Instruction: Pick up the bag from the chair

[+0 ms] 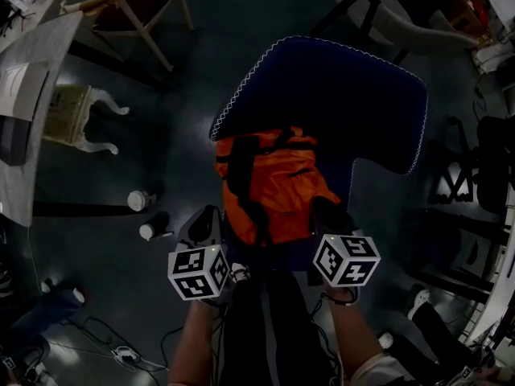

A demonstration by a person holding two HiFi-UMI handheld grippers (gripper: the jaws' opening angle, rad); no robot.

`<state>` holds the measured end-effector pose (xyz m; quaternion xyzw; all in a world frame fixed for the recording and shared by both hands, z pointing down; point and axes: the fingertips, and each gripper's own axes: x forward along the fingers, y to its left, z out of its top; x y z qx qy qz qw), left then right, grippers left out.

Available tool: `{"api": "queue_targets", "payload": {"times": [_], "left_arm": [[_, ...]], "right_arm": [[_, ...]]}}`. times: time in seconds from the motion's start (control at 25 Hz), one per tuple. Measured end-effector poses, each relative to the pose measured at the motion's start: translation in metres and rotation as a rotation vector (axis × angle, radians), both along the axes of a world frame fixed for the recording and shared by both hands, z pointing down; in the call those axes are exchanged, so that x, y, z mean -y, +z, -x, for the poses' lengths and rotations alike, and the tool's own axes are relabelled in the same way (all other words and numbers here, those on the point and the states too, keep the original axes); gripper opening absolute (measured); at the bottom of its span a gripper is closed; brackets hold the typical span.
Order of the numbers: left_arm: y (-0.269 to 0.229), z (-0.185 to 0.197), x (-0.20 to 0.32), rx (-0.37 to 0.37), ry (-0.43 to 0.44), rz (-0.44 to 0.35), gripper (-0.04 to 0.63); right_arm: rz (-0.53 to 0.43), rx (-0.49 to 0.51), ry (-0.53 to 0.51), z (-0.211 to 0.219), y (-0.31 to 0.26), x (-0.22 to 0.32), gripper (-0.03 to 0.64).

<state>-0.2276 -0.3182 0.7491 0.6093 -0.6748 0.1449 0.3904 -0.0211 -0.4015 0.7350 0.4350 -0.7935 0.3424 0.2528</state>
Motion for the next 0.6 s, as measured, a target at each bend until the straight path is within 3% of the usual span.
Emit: {"api": "queue_targets", "payload": {"times": [0.32, 0.36, 0.4, 0.6], "left_arm": [[0.010, 0.002, 0.016, -0.010, 0.013, 0.003, 0.016], [0.011, 0.002, 0.018, -0.013, 0.021, 0.005, 0.034], [0.012, 0.002, 0.020, -0.014, 0.029, 0.009, 0.094], [0.018, 0.004, 0.031, -0.026, 0.047, 0.000, 0.132]], "right_arm": [[0.006, -0.016, -0.022, 0.009, 0.010, 0.014, 0.042], [0.005, -0.016, -0.023, 0.010, 0.011, 0.017, 0.051], [0.007, -0.018, -0.024, 0.011, 0.012, 0.019, 0.076], [0.000, -0.045, -0.041, 0.014, 0.018, 0.032, 0.134]]}}
